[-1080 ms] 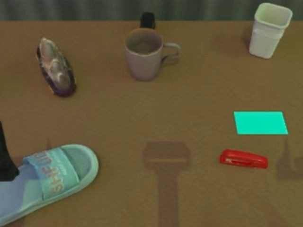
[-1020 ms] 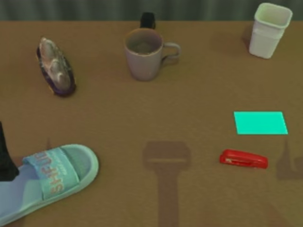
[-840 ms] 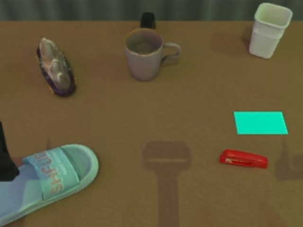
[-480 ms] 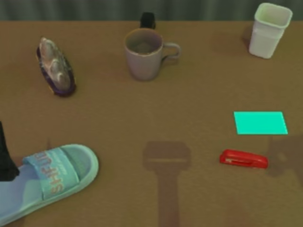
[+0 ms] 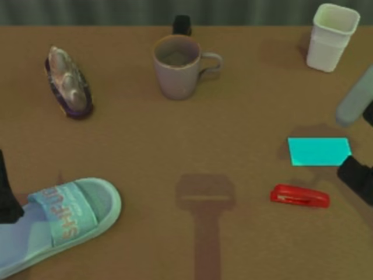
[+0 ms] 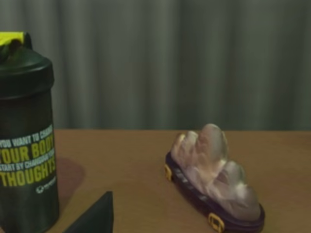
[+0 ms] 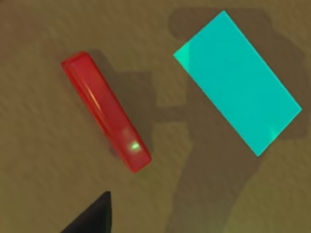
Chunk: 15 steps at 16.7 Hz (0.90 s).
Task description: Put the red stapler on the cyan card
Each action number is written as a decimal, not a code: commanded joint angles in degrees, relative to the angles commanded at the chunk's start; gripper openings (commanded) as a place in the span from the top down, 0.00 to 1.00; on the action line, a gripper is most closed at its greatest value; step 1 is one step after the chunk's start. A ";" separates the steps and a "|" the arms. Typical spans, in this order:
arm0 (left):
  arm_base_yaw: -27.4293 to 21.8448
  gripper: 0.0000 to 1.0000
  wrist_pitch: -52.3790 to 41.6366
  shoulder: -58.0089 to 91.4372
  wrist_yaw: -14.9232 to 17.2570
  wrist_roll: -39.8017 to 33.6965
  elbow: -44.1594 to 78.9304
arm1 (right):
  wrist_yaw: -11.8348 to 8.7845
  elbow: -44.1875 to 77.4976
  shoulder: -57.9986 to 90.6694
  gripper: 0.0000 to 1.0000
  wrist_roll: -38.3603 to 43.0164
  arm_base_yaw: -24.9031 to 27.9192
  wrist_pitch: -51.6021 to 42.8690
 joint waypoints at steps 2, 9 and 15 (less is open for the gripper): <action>0.00 0.00 0.00 0.00 0.00 0.00 0.00 | 0.02 7.91 10.24 0.00 -4.85 2.85 -6.43; 0.00 0.00 0.00 0.00 0.00 0.00 0.00 | -0.07 28.55 35.44 0.00 -16.62 9.77 -21.25; 0.00 0.00 0.00 0.00 0.00 0.00 0.00 | -0.10 31.81 38.95 0.00 -18.38 10.80 -23.28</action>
